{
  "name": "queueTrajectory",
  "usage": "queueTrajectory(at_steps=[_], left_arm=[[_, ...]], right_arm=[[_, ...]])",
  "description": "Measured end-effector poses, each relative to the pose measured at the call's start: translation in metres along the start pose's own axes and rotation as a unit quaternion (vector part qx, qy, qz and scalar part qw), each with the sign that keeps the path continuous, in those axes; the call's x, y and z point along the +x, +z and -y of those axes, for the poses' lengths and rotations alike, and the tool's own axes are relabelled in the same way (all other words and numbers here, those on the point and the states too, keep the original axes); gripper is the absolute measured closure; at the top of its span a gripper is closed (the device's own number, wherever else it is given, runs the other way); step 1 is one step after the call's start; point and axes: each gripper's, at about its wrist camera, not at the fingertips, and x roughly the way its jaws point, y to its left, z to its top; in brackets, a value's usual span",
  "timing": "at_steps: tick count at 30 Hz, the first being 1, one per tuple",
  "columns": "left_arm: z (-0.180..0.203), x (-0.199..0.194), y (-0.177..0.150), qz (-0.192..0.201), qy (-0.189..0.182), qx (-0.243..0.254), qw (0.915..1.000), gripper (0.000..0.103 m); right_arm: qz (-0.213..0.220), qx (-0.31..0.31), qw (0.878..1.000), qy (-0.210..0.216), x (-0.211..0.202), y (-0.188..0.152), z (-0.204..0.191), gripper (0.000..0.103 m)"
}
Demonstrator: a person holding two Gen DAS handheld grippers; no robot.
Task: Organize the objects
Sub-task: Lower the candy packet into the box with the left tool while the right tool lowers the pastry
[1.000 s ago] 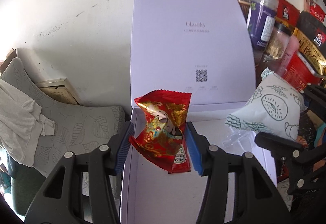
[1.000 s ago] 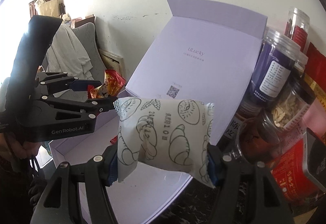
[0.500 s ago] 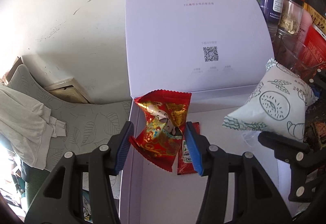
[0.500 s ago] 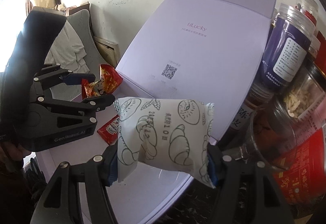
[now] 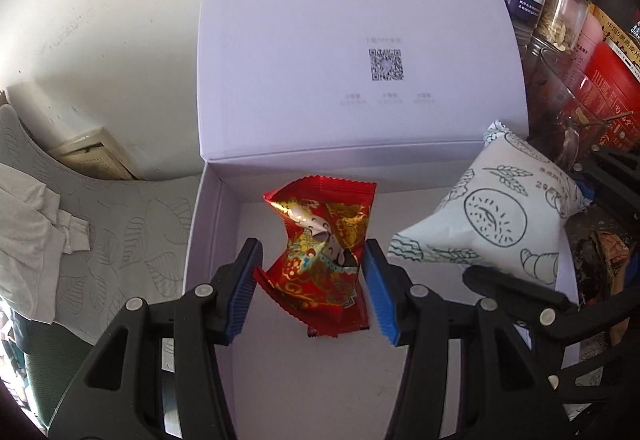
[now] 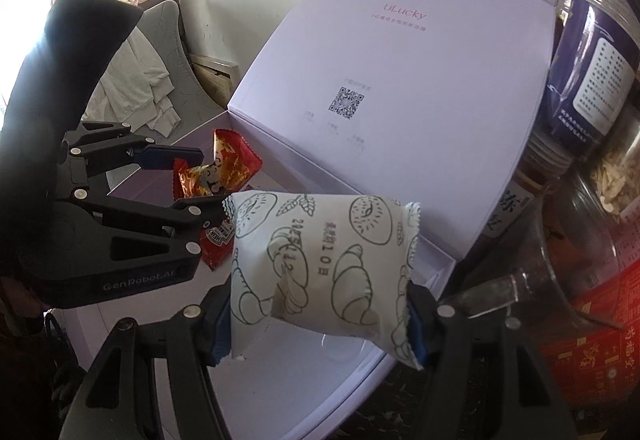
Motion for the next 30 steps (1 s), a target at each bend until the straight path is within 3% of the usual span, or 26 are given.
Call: queueTrajectory(at_steps=[8, 16, 30], left_arm=[[-0.008, 0.017, -0.002, -0.036, 0.002, -0.014, 0.9993, 0.053], [-0.006, 0.016, -0.003, -0.042, -0.022, -0.020, 0.9987, 0.052], [-0.002, 0.009, 0.000, -0.042, -0.006, -0.023, 0.9988, 0.046]], right_arm=[[0.001, -0.001, 1.000, 0.000, 0.002, 0.000, -0.004, 0.035], [-0.002, 0.002, 1.000, 0.014, 0.005, -0.002, -0.009, 0.033], [-0.005, -0.007, 1.000, 0.004, 0.001, -0.004, -0.016, 0.029]])
